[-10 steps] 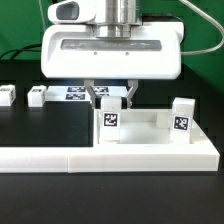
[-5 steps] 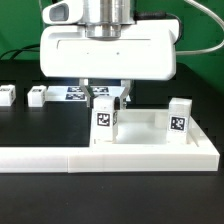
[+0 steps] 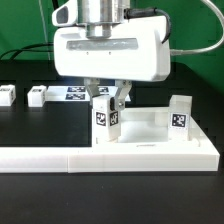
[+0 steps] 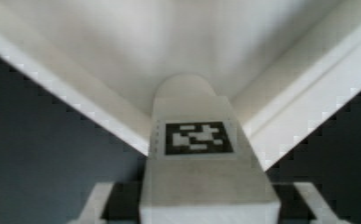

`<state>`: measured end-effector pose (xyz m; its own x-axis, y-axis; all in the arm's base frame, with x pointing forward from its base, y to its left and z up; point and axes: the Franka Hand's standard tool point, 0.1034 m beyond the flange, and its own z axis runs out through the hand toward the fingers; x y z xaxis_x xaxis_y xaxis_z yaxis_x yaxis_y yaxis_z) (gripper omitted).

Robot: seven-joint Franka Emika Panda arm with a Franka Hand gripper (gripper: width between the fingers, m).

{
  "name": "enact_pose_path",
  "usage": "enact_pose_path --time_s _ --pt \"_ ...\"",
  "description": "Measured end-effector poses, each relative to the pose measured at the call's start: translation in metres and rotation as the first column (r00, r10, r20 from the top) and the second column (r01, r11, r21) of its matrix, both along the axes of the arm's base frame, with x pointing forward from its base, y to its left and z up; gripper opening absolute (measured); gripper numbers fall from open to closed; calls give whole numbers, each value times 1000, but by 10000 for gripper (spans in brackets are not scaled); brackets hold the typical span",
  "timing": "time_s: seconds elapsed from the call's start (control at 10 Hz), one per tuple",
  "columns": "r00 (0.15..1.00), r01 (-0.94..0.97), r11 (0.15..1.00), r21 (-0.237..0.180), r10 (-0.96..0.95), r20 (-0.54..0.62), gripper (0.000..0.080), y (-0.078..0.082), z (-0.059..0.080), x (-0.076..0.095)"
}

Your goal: Assemble square table

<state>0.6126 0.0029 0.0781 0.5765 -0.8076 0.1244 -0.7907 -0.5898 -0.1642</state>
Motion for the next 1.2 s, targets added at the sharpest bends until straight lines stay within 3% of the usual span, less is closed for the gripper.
enact_pose_path --time_s 0.4,0.7,0.8,0.9,1.2 --pt "925 381 922 70 -379 -43 291 2 0 -1" --pt "881 473 877 85 -470 -55 291 3 0 -1" --pt "884 468 880 84 -464 -55 388 4 -1 -1" --pt "888 460 884 83 -457 -54 582 4 -1 -1" --pt "955 296 954 57 -294 -44 635 7 0 -1"
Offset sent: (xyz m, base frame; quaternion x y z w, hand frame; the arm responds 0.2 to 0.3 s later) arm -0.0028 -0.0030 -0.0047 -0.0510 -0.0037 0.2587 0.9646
